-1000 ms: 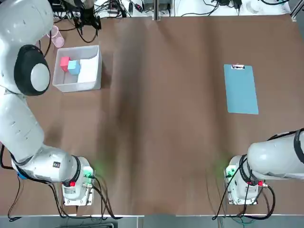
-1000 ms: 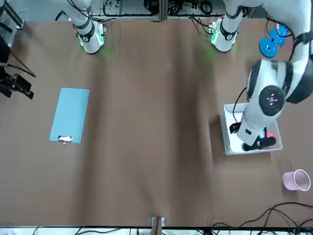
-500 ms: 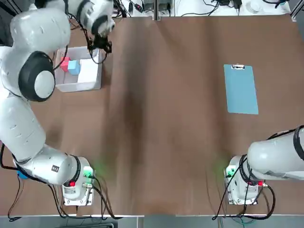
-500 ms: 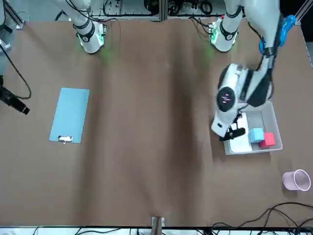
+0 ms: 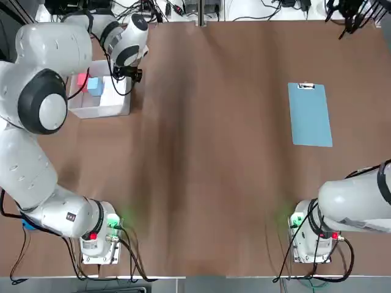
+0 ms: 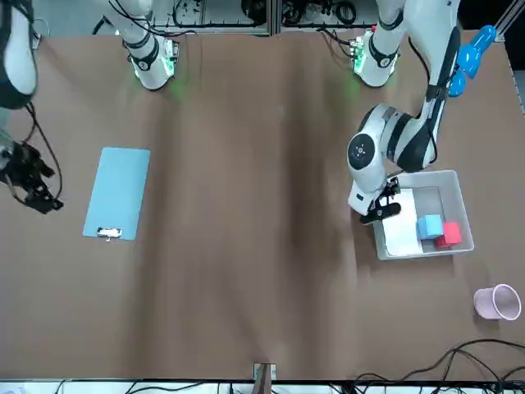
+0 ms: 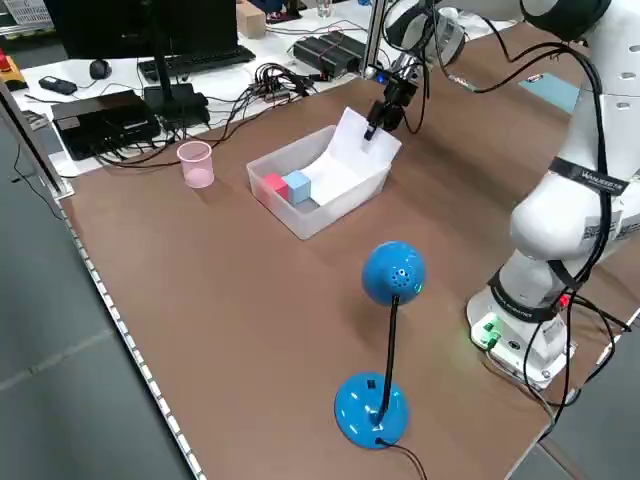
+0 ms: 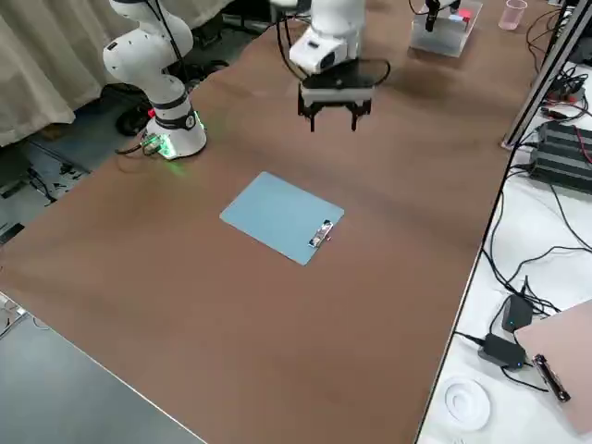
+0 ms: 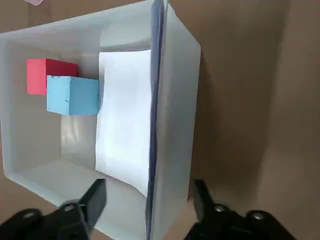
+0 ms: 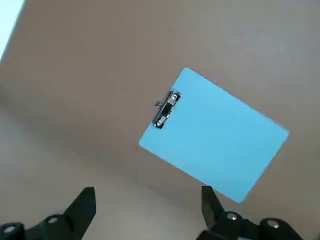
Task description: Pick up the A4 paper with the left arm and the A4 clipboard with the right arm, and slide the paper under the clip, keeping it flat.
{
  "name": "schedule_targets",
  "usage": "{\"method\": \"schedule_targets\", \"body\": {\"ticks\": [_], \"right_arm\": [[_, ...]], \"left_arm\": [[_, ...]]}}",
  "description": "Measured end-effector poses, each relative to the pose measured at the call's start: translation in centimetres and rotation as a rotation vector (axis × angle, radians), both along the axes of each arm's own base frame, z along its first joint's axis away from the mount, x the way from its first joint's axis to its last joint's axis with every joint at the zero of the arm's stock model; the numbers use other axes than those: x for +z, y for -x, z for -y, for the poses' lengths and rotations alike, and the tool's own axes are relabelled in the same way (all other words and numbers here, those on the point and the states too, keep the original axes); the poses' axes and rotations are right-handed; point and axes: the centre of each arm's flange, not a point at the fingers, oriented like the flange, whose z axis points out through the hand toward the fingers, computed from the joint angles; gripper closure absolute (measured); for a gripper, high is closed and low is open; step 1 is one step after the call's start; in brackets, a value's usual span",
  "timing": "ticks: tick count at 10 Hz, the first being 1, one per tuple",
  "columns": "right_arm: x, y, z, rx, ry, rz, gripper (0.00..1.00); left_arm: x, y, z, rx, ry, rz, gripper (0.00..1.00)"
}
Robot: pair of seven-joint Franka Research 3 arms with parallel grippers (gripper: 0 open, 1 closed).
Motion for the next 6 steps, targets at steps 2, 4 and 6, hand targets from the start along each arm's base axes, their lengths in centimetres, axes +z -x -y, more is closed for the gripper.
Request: {"method": "schedule_targets", "body": {"ticks": [2, 4, 6], "right_arm": [[-6.7, 1.2, -0.2, -0.133, -0.001, 0.0, 0.09], [-12.7, 2.2, 0.2, -0.166, -0.004, 0.037, 0.1], [-18.0, 2.0, 2.0, -0.197, -0.011, 0.057, 0.11]], "left_arm": [[-0.9, 0.2, -0.1, -0.031, -0.021, 0.001, 0.3], [-1.6, 0.1, -0.2, -0.04, -0.028, -0.002, 0.37], [-1.4, 0.0, -0.2, -0.039, -0.025, 0.003, 0.6]]}}
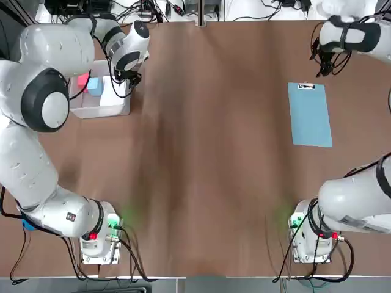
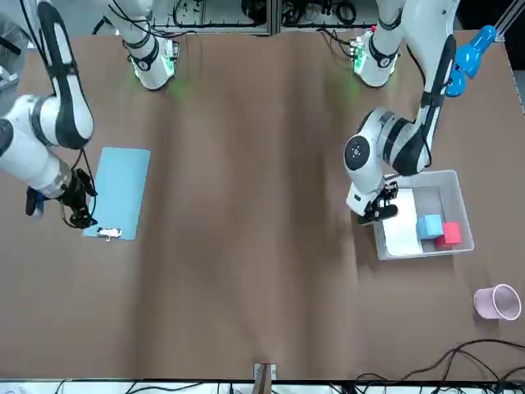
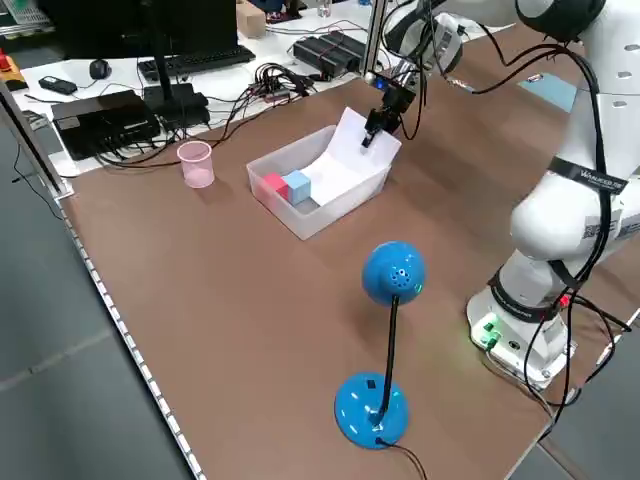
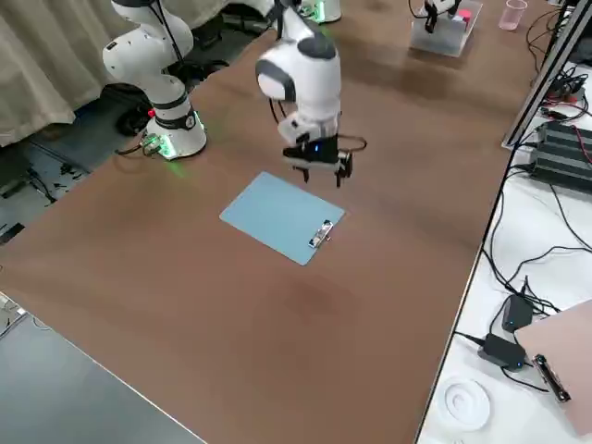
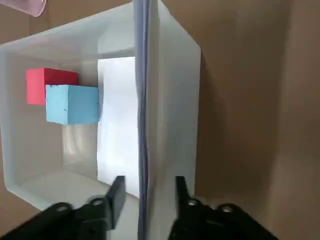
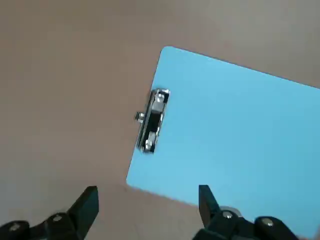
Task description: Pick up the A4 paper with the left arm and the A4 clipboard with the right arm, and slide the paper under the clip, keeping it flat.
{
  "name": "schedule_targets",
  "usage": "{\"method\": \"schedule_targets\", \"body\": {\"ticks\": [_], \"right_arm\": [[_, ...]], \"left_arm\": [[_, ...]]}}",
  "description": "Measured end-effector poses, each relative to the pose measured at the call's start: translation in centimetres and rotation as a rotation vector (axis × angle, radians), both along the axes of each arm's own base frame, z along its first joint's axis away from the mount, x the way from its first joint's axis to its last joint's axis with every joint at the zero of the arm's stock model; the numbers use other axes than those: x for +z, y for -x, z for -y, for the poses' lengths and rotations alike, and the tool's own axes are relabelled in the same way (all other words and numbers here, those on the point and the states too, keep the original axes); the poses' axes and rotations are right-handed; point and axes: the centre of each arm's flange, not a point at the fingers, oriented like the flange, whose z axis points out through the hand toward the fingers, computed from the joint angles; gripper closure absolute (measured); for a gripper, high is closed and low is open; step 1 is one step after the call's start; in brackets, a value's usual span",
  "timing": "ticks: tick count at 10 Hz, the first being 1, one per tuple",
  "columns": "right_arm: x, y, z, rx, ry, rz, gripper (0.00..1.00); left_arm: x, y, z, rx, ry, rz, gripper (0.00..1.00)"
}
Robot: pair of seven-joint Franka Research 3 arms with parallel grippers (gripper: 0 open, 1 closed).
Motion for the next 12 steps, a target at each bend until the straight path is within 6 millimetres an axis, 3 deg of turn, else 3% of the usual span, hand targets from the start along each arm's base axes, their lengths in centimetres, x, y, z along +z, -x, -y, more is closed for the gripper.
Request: {"method": "schedule_targets", "body": {"ticks": [2, 3, 5, 7, 8, 10, 12], "right_arm": [[-5.0, -0.3, 1.2, -0.023, -0.01, -0.006, 0.11], [-6.6, -0.2, 1.6, -0.03, -0.015, -0.021, 0.12], [-7.9, -0.5, 1.9, -0.037, -0.016, -0.006, 0.12], [-9.3, -1.0, 2.2, -0.057, -0.018, 0.013, 0.12], [-10.1, -1.5, 2.6, -0.069, -0.021, 0.012, 0.13], [-11.3, -2.3, 3.1, -0.092, -0.025, 0.009, 0.13], [-11.8, -2.7, 3.2, -0.104, -0.028, 0.006, 0.14]], "left_arm": [[0.2, -0.1, 0.0, 0.0, 0.003, 0.005, 0.63], [0.2, -0.2, 0.1, -0.001, 0.004, 0.007, 0.64], [0.2, -0.2, 0.1, -0.002, 0.003, 0.006, 0.85], [0.3, -0.3, 0.1, -0.002, 0.004, 0.008, 0.99], [0.7, -0.6, 0.2, 0.003, 0.007, 0.019, 0.99], [2.5, -1.4, 0.2, 0.03, -0.01, 0.037, 0.99], [6.9, -2.3, 0.1, 0.111, -0.047, 0.03, 0.99]]}}
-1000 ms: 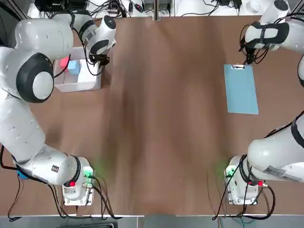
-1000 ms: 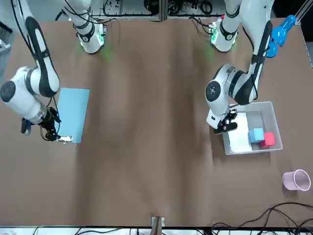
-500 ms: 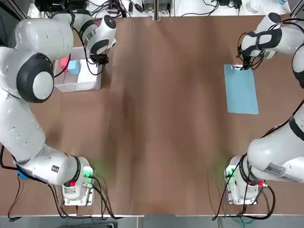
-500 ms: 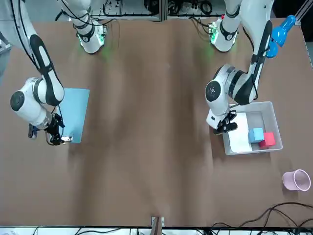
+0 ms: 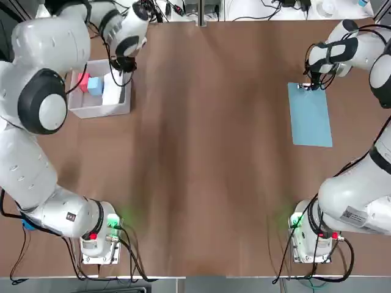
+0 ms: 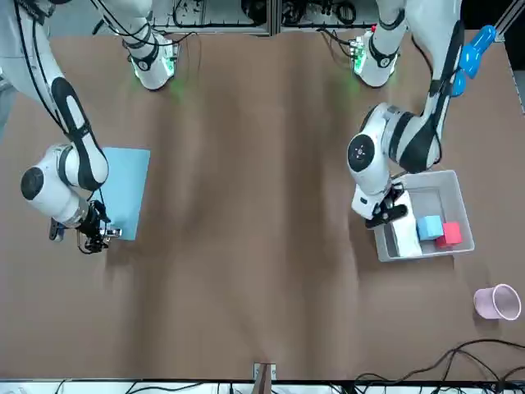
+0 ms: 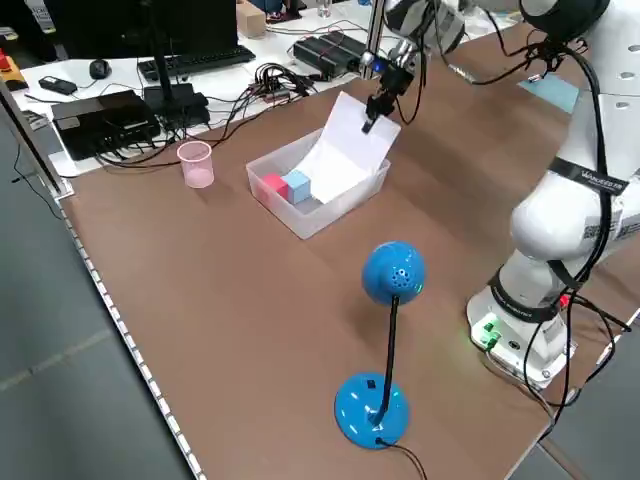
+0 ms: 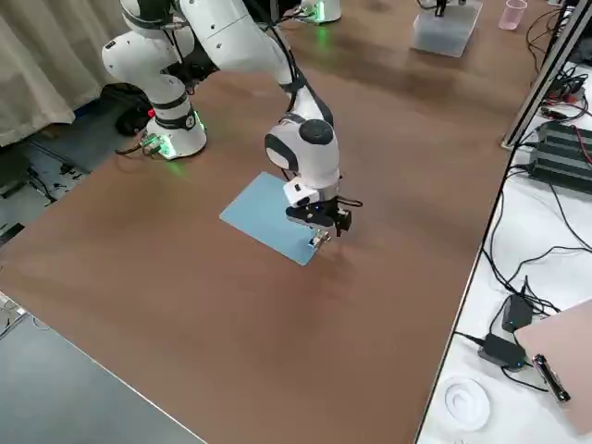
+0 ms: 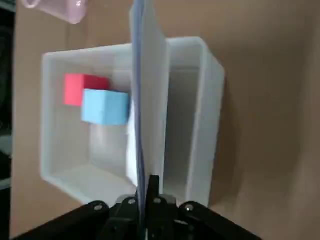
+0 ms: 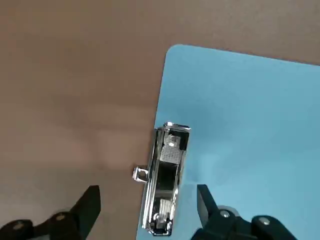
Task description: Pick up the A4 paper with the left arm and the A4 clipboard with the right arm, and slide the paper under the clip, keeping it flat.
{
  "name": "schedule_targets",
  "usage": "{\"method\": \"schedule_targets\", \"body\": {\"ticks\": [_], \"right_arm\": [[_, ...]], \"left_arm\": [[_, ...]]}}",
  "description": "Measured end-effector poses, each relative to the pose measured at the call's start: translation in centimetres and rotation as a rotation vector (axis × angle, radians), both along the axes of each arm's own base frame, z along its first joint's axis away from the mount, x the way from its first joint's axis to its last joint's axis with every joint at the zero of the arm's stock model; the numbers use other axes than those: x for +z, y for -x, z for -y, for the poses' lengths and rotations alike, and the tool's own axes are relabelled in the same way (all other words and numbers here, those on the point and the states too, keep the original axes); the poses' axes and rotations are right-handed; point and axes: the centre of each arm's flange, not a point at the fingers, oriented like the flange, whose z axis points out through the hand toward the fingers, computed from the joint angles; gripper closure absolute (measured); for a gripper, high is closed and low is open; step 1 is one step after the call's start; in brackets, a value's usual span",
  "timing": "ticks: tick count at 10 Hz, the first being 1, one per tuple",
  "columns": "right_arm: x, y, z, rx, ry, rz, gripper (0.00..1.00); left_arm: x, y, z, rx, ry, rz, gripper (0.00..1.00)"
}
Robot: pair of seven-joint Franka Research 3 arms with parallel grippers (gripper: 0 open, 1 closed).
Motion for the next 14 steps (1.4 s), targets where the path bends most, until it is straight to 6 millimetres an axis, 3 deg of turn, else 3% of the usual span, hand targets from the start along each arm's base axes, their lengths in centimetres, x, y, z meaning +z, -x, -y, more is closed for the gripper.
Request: {"method": "schedule_targets", "body": {"ticks": [4, 8, 11, 14], "right_arm": [[-1.0, 0.0, 0.1, -0.024, -0.005, -0.014, 0.15], [-1.2, 0.0, 0.2, -0.037, -0.005, -0.015, 0.2], [-1.2, 0.1, 0.5, -0.043, -0.003, -0.016, 0.2], [-1.3, 0.1, 0.5, -0.044, -0.003, -0.017, 0.22]], "left_arm": [[10.9, -2.1, -0.6, 0.051, -0.051, -0.018, 0.99], [18.7, -2.9, 0.0, 0.124, 0.054, 0.024, 0.99], [20.9, -2.9, 0.3, 0.16, 0.145, 0.019, 0.99], [23.2, -1.4, 1.8, 0.23, 0.207, -0.004, 0.99]]}}
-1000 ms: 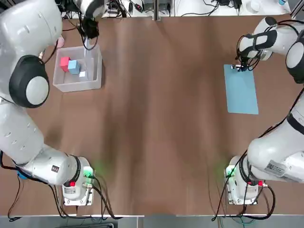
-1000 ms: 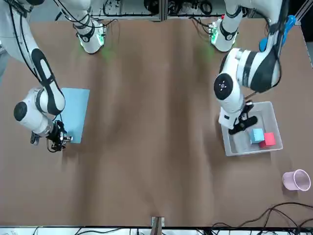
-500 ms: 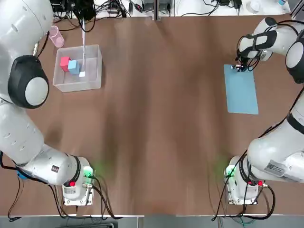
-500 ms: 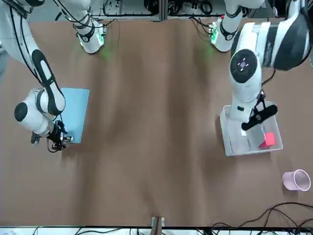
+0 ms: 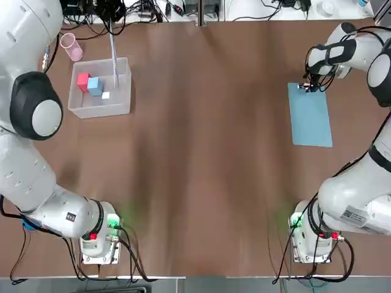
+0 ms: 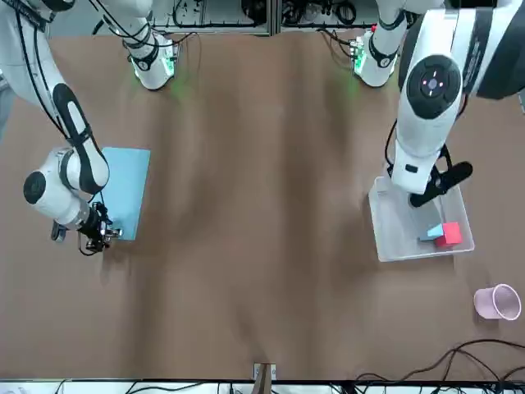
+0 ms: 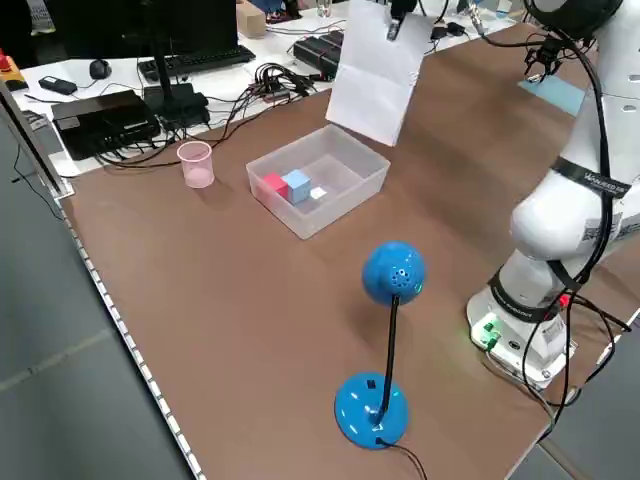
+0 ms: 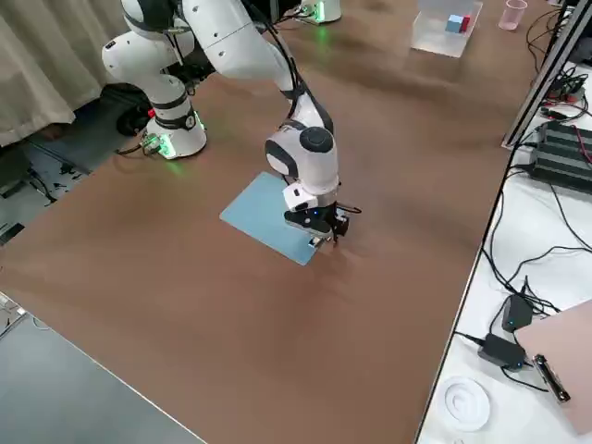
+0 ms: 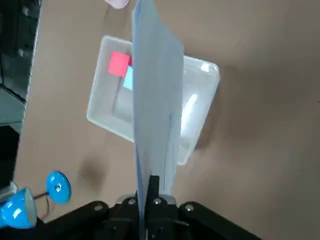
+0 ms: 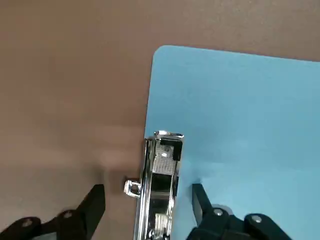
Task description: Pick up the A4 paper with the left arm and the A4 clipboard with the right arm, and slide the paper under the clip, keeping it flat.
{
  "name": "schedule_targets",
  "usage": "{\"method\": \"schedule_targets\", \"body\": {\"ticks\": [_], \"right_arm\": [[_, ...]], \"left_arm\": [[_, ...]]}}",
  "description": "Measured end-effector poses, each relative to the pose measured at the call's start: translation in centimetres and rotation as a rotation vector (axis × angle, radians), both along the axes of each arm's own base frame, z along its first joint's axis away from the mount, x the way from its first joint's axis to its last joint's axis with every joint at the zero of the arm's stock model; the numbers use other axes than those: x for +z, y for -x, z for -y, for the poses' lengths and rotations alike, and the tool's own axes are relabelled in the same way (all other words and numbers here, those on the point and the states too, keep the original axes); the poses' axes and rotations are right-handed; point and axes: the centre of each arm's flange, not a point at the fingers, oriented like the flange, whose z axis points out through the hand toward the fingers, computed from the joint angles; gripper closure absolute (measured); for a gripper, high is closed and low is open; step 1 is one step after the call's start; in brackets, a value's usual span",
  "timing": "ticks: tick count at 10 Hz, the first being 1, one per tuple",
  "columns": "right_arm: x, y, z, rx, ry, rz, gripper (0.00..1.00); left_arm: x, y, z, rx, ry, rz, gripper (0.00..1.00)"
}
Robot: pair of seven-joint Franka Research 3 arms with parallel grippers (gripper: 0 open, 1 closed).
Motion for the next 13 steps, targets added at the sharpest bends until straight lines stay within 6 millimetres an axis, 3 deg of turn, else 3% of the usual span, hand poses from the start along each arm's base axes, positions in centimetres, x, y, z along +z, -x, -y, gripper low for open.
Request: {"method": "schedule_targets", "body": {"ticks": [5, 11, 13], "right_arm": [[0.0, 0.0, 0.0, -0.002, -0.001, -0.003, 0.32], [0.3, -0.1, -0.2, -0.005, -0.001, 0.003, 0.68], [0.4, -0.2, -0.2, -0.005, 0.0, 0.008, 0.72]], "left_arm": [[0.7, 1.3, 2.7, 0.234, 0.126, 0.015, 0.99], [0.6, 1.6, 3.4, 0.327, 0.159, 0.01, 0.99], [0.6, 1.6, 3.4, 0.328, 0.162, 0.008, 0.99]]}}
